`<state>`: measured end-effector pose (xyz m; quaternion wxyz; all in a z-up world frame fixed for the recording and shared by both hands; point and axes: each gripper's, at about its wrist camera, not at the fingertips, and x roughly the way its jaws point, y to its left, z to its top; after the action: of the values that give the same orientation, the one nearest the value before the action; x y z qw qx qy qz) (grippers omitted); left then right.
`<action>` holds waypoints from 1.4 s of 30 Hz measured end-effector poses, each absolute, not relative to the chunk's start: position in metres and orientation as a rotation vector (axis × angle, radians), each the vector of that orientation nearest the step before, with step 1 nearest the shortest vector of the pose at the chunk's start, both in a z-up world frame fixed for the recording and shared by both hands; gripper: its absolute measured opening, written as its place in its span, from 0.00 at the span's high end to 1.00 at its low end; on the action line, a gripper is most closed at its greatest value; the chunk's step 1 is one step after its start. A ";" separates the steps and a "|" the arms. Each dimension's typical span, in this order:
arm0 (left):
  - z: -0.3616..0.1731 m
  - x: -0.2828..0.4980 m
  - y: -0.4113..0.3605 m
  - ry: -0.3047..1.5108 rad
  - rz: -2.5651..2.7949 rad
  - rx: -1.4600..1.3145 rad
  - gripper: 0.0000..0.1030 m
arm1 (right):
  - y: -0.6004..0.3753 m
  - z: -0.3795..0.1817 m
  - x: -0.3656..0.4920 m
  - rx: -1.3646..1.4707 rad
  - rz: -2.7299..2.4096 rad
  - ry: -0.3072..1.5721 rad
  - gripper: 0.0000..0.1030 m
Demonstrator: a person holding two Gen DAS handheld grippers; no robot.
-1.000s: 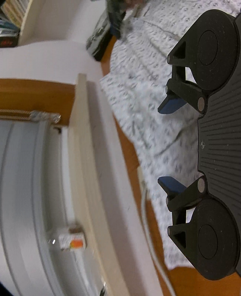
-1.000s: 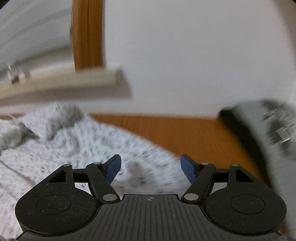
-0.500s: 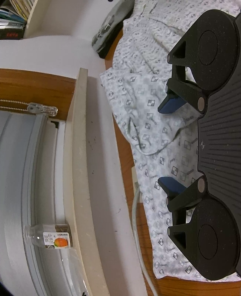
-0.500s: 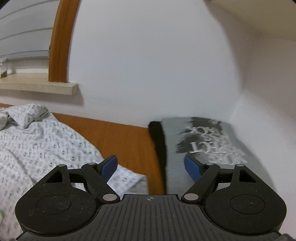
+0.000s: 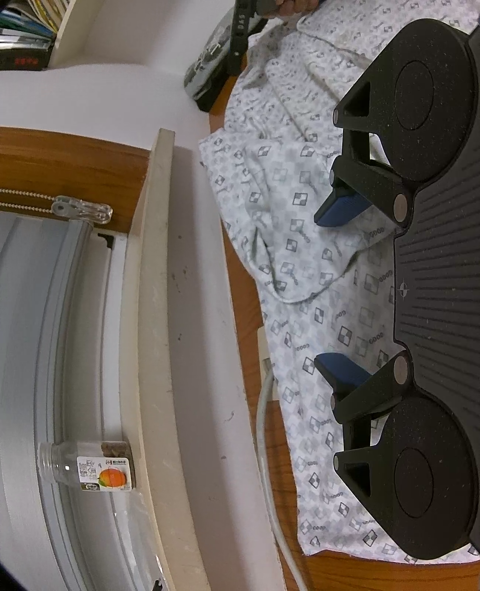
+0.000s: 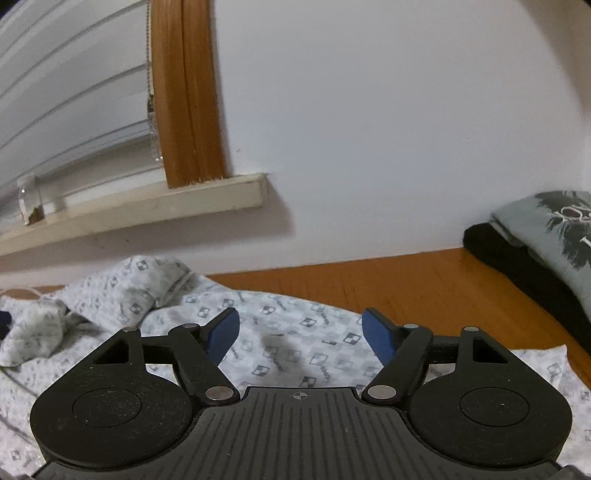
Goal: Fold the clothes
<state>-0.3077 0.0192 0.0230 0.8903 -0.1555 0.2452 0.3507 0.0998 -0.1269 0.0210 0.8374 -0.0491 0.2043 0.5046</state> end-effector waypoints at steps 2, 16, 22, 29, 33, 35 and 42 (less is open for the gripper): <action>0.023 -0.307 0.019 0.513 0.731 -0.320 0.24 | -0.127 0.022 0.100 -0.116 1.064 0.443 0.30; 0.032 -0.298 0.000 0.535 0.767 -0.217 0.22 | -0.123 0.020 0.106 -0.139 1.077 0.482 0.51; 0.049 -0.280 -0.014 0.491 0.692 -0.210 0.32 | -0.120 0.019 0.105 -0.153 1.080 0.488 0.51; 0.038 -0.246 -0.009 0.576 0.581 -0.234 0.26 | -0.115 0.019 0.102 -0.198 1.068 0.481 0.51; 0.028 -0.237 -0.004 0.632 0.580 -0.218 0.36 | -0.114 0.019 0.099 -0.222 1.064 0.472 0.51; 0.028 -0.238 -0.003 0.643 0.589 -0.192 0.79 | -0.114 0.019 0.099 -0.227 1.059 0.468 0.51; 0.089 -0.299 -0.001 0.500 0.764 -0.045 0.94 | -0.114 0.018 0.099 -0.235 1.048 0.469 0.51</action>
<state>-0.2995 -0.0014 0.0889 0.8973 -0.0215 0.2416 0.3689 0.0988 -0.1137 0.0184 0.8331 -0.1110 0.2213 0.4946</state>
